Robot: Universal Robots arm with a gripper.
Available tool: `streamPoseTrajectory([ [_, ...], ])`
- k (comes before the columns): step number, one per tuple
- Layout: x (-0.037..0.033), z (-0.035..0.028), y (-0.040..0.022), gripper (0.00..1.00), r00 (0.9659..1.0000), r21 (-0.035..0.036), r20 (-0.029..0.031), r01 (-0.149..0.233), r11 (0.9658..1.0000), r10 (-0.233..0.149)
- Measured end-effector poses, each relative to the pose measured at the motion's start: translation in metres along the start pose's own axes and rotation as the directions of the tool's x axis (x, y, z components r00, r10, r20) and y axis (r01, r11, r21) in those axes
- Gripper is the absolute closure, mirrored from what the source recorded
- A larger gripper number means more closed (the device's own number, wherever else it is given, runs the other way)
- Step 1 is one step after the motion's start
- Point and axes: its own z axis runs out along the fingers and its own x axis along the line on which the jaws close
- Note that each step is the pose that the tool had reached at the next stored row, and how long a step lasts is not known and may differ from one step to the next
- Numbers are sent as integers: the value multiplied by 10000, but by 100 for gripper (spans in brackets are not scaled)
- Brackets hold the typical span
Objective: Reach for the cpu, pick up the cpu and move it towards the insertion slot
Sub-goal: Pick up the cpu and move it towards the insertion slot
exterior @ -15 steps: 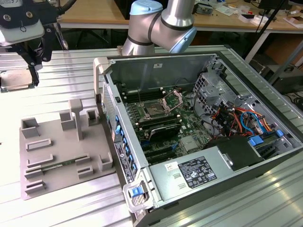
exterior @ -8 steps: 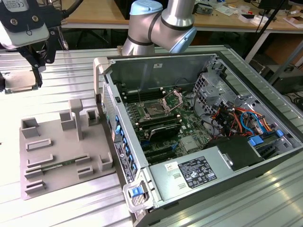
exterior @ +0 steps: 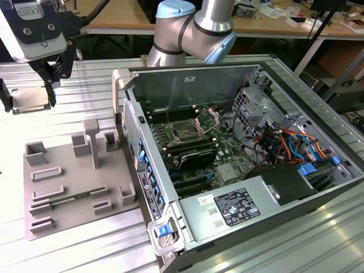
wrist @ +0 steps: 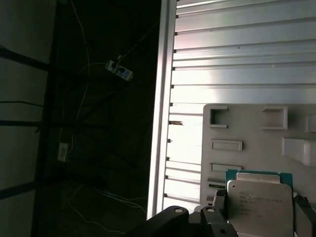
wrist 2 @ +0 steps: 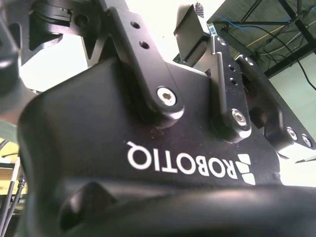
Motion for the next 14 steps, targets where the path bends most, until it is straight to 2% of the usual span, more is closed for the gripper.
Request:
streamPoseTrajectory([
  [14,-89,53,-10,45,10000,1,0,0,10000,0],
])
